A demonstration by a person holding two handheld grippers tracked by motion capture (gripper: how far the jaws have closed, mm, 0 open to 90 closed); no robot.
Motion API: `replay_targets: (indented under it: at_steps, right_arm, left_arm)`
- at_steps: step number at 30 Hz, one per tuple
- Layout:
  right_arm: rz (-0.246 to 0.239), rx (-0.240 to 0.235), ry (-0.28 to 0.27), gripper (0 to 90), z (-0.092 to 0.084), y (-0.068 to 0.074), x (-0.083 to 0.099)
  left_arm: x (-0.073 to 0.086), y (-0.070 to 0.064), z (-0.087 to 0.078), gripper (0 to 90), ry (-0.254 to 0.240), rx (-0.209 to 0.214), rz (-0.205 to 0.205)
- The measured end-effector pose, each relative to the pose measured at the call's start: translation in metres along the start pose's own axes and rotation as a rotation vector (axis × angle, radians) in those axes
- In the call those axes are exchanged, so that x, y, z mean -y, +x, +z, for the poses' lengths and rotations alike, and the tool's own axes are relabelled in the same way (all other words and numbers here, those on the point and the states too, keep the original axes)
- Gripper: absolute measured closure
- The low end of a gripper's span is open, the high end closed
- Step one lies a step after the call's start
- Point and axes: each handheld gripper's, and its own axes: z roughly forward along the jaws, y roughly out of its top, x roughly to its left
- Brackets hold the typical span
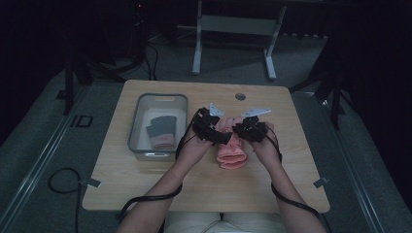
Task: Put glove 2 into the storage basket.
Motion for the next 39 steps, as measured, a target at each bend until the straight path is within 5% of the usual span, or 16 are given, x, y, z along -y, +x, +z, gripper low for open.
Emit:
replay_targets:
  at_steps: [6, 13, 16, 19, 25, 30, 32, 35, 39]
  right_arm:
    - [0.038, -0.003, 0.049, 73.6, 0.003, -0.011, 0.021]
    - [0.069, -0.026, 0.081, 64.2, 0.007, -0.016, 0.026]
    - [0.089, -0.034, 0.104, 57.3, 0.010, -0.019, 0.027]
    - [0.108, -0.073, 0.137, 54.6, 0.014, -0.022, 0.029]
    - [0.160, -0.127, 0.171, 51.0, 0.026, -0.029, 0.034]
    - [0.210, -0.189, 0.180, 59.1, 0.032, -0.035, 0.038]
    - [0.199, -0.178, 0.180, 63.9, 0.032, -0.032, 0.037]
    - [0.194, -0.172, 0.170, 67.9, 0.032, -0.030, 0.037]
    - [0.222, -0.182, 0.145, 70.1, 0.029, -0.032, 0.041]
  left_arm:
    - [0.006, 0.002, 0.018, 8.7, 0.045, 0.014, -0.031]
    - [0.015, 0.013, 0.048, 13.6, 0.142, 0.030, -0.133]
    - [0.024, 0.025, 0.060, 16.6, 0.179, 0.067, -0.226]
    - [0.035, 0.032, 0.071, 22.4, 0.214, 0.109, -0.278]
    - [0.048, 0.043, 0.091, 25.3, 0.204, 0.240, -0.397]
    - [0.051, 0.046, 0.098, 40.7, 0.175, 0.337, -0.439]
    - [0.053, 0.047, 0.098, 49.1, 0.159, 0.374, -0.447]
    - [0.052, 0.044, 0.095, 65.1, 0.148, 0.361, -0.417]
    - [0.048, 0.041, 0.093, 72.2, 0.146, 0.351, -0.397]
